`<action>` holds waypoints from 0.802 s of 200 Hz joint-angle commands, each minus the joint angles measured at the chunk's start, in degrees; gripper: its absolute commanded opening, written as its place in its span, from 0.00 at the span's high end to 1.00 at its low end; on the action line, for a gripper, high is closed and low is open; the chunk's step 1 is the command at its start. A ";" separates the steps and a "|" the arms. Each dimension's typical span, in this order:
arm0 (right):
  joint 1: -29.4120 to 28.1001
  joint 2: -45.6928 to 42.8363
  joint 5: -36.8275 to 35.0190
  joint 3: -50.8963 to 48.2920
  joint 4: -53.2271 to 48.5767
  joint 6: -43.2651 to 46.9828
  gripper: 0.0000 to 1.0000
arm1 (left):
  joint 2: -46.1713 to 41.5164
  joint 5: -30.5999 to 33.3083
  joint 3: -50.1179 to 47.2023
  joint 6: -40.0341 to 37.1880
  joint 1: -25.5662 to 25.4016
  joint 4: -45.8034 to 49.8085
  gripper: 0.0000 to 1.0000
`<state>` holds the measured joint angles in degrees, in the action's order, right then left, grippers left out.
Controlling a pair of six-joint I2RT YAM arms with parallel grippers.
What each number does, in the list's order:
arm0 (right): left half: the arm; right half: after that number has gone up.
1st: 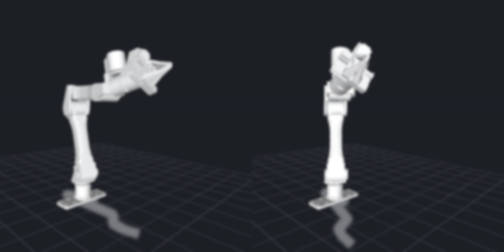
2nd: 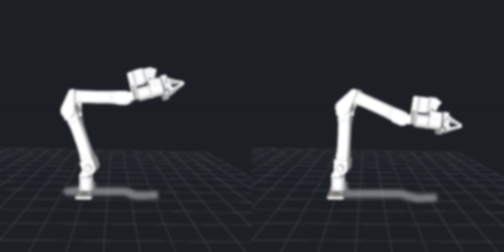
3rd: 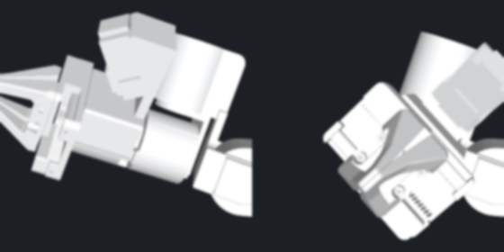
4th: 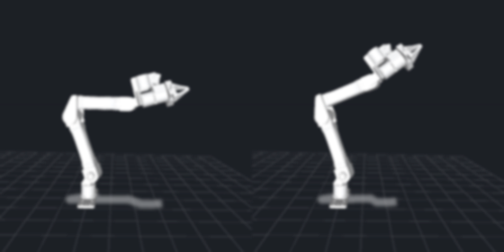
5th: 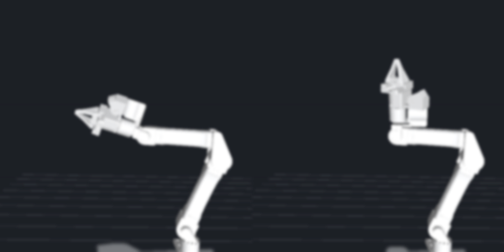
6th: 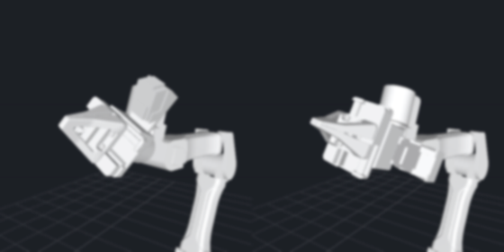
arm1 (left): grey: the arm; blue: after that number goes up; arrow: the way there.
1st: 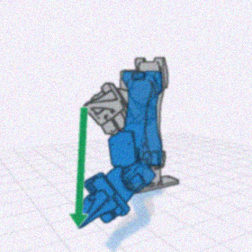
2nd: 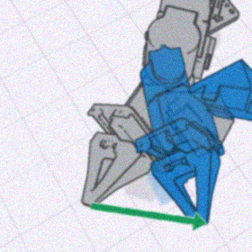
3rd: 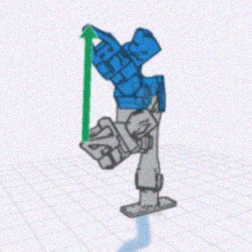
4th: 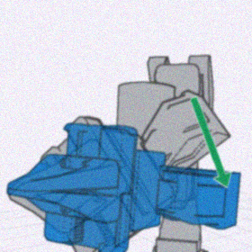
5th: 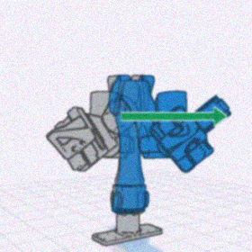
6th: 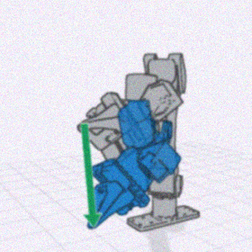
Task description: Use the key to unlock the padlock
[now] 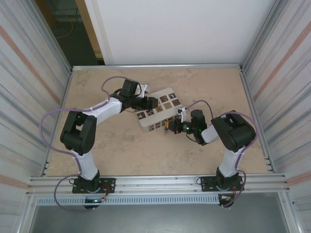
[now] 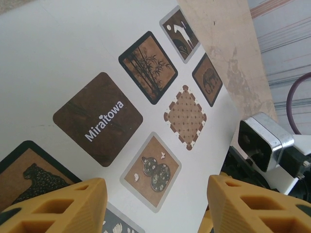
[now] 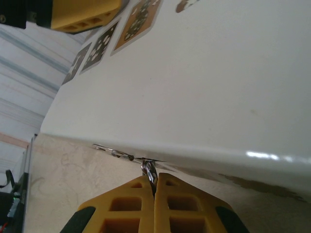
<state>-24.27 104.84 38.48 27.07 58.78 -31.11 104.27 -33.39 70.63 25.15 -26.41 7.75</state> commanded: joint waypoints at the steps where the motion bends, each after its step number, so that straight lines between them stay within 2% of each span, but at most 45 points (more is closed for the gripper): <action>1: 0.87 -1.92 -4.03 -0.82 5.36 -4.58 1.00 | -0.28 0.16 -3.75 1.96 -1.17 5.35 0.43; 94: 1.59 -2.79 -11.75 -1.56 9.29 -14.41 1.00 | -1.96 0.97 -8.92 3.95 -2.94 2.36 0.43; 160: 1.59 -2.09 -15.33 1.61 6.21 -19.98 1.00 | -2.08 1.39 -9.47 4.30 -4.08 2.21 0.43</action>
<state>-23.49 104.09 27.66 25.41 63.29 -47.81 100.92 -31.79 64.47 27.29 -28.99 1.32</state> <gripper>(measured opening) 0.054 0.569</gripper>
